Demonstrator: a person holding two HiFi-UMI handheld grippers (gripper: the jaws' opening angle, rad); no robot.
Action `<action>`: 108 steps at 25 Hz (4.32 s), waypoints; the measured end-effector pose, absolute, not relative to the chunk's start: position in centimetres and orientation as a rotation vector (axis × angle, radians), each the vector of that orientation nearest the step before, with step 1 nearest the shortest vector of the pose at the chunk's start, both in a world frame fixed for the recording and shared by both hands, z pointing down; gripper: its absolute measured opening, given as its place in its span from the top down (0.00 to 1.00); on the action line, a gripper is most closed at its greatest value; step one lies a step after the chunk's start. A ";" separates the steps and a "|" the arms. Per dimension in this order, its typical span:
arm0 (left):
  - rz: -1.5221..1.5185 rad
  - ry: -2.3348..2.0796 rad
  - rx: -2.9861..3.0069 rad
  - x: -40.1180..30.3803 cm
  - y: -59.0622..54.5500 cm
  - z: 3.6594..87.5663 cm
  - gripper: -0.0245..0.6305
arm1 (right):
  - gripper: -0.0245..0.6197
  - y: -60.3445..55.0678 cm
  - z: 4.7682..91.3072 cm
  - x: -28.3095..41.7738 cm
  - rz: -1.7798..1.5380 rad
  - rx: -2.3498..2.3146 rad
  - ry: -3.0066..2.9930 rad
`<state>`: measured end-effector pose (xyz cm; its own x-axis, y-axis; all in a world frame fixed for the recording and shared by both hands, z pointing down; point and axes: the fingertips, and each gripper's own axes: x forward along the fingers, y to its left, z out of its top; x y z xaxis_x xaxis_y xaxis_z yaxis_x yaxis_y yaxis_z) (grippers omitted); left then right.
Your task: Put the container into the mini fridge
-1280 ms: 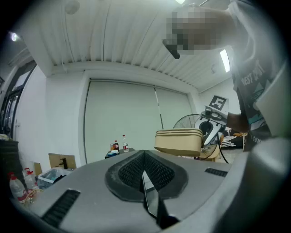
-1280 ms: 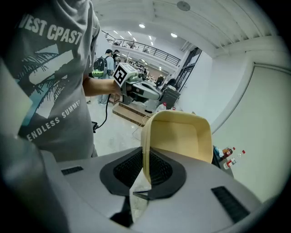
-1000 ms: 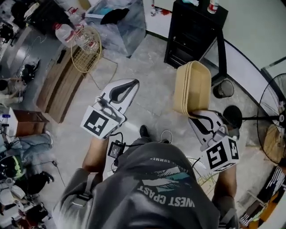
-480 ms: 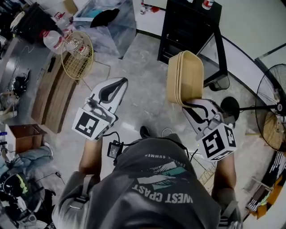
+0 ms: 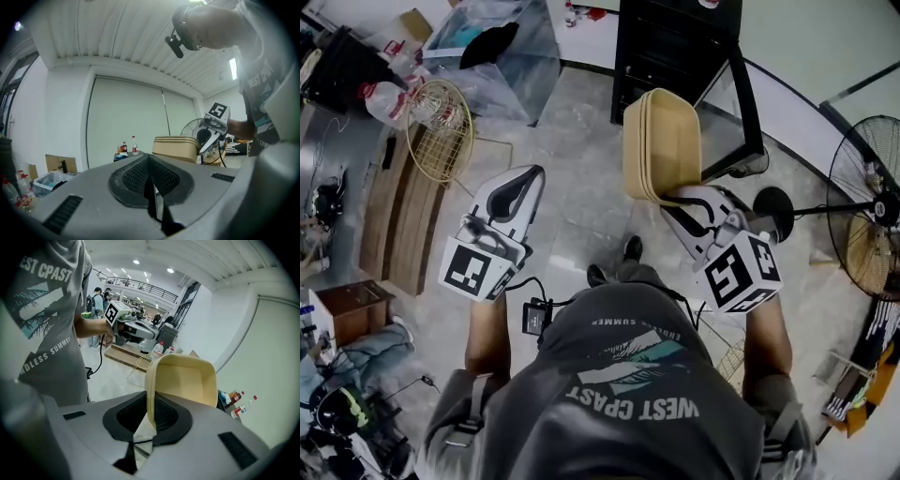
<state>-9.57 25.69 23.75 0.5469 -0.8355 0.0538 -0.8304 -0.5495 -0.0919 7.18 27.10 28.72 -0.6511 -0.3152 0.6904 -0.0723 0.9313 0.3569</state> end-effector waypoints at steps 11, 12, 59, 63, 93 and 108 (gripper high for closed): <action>-0.163 1.582 -2.654 -8.2 20.2 24.2 0.94 | 0.89 19.8 29.8 8.2 -0.393 0.194 -2.300; -0.167 1.593 -2.645 -7.9 19.8 24.3 0.94 | 0.89 19.2 30.0 8.4 -0.396 0.186 -2.303; -0.135 1.286 -2.832 -14.1 -1.8 25.7 0.94 | 0.89 2.0 33.3 1.9 -0.230 0.429 -2.215; -0.132 1.235 -2.866 -15.1 -4.0 26.2 0.94 | 0.89 0.2 33.9 0.8 -0.215 0.458 -2.195; -0.120 1.259 -2.915 -19.5 -12.1 29.3 0.94 | 0.89 -10.3 41.9 -0.8 -0.196 0.523 -2.044; -0.208 1.372 -2.923 -19.8 -15.5 31.8 0.94 | 0.89 -17.7 50.2 1.5 -0.117 0.504 -1.985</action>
